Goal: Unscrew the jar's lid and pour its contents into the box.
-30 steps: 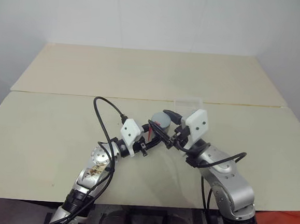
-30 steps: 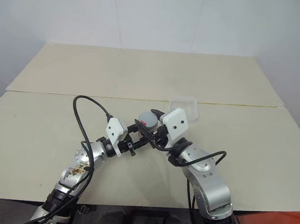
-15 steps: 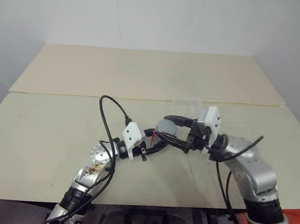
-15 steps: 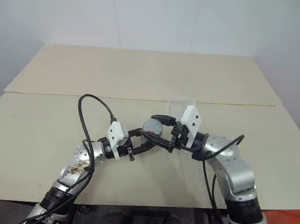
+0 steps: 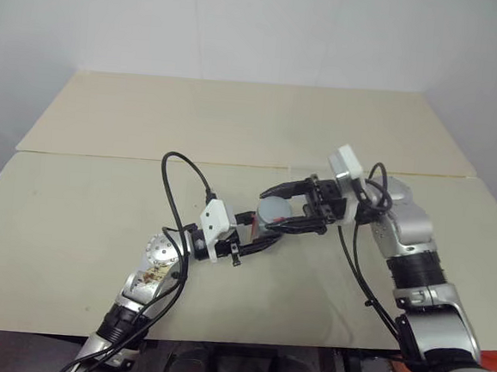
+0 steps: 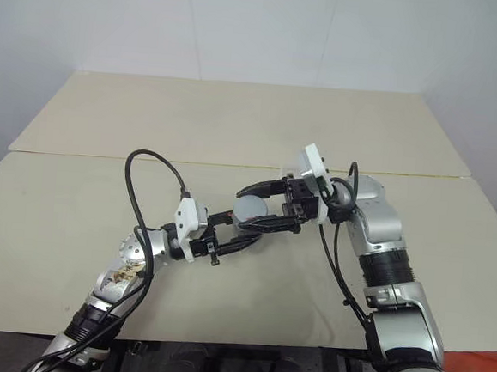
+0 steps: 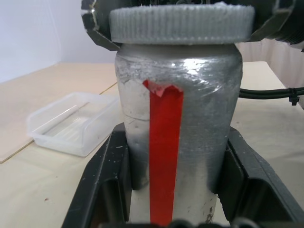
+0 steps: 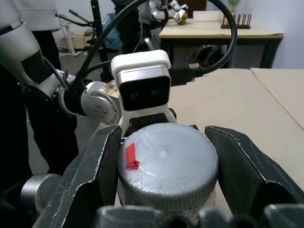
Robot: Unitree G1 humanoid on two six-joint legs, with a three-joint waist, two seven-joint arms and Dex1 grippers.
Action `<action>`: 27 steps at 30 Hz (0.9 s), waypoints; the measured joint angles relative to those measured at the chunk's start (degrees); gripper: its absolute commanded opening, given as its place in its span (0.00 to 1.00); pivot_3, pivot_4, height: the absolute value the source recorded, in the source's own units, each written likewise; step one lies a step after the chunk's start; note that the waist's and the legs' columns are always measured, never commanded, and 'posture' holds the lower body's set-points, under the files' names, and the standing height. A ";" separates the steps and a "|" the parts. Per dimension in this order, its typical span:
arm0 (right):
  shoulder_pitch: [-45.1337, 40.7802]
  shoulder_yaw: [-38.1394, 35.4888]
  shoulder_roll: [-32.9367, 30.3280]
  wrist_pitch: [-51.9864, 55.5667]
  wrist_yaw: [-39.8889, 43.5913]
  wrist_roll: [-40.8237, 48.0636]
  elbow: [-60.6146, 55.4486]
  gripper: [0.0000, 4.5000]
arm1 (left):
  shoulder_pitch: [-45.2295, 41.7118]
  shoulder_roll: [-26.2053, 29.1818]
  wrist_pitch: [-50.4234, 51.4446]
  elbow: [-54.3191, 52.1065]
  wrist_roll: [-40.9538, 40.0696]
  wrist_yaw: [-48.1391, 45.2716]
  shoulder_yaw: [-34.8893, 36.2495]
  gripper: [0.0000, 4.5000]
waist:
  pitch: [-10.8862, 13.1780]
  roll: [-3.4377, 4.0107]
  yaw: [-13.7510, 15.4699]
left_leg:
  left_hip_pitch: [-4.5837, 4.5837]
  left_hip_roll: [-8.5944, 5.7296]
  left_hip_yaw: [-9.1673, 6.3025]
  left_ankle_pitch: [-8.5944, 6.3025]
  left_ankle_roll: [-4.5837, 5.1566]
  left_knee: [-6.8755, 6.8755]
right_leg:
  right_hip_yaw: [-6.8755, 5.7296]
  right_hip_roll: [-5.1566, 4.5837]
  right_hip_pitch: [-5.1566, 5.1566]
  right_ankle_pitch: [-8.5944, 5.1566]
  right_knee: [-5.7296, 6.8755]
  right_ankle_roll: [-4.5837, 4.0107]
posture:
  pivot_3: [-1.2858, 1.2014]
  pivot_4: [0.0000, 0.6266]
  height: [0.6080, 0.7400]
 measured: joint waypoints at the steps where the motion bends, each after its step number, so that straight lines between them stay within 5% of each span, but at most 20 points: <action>1: -0.32 0.09 0.18 -0.55 0.15 0.00 0.84 0.70 | 0.00 -0.03 -0.01 0.03 0.11 0.29 0.02 0.44 | 0.00 0.00 0.06 | 0.00 0.00 0.00 0.01 -0.01 0.00 | 0.00 -0.01 0.00 0.00 0.01 0.00 | 0.52 0.24 1.00; 6: -0.55 0.22 0.98 -0.98 0.17 -0.51 2.31 0.99 | -0.20 -0.63 -0.29 0.04 1.06 0.96 -0.58 0.44 | 0.00 0.01 0.13 | -0.02 0.00 0.01 0.01 -0.02 0.00 | -0.01 -0.03 -0.01 0.00 0.02 0.00 | 0.52 0.24 1.00; 10: 1.15 -1.92 0.27 -0.98 -1.23 -0.17 -0.83 1.00 | -0.26 -1.25 -0.77 0.11 1.17 1.09 -0.96 0.44 | 0.00 0.01 0.31 | -0.04 0.01 0.00 0.02 -0.05 -0.01 | -0.04 -0.03 -0.04 0.00 0.02 0.00 | 0.52 0.24 1.00; 18: 13.35 -14.85 -7.42 4.35 -15.85 4.36 -26.70 1.00 | -0.18 -1.02 -1.04 1.74 2.04 2.39 0.15 0.44 | 0.01 0.01 0.96 | -0.10 0.01 -0.03 0.02 -0.05 -0.05 | -0.09 -0.09 -0.08 0.01 -0.02 0.01 | 0.52 0.24 1.00; 22: 22.99 -18.37 -5.87 10.65 -33.38 3.30 -42.71 1.00 | -0.52 -2.13 -1.08 3.01 2.51 4.87 1.08 0.44 | 0.01 0.01 0.76 | -0.08 0.03 -0.01 0.03 -0.08 -0.04 | -0.02 -0.11 -0.09 0.01 0.03 0.00 | 0.52 0.24 1.00; 27: 32.52 -9.89 7.61 18.93 -62.20 -8.85 -57.94 1.00 | -1.84 -4.65 -1.37 4.22 4.28 8.24 1.32 0.44 | -0.01 0.03 0.76 | -0.08 -0.02 0.02 0.11 -0.21 -0.04 | 0.08 -0.12 -0.27 0.00 0.07 -0.02 | 0.52 0.24 1.00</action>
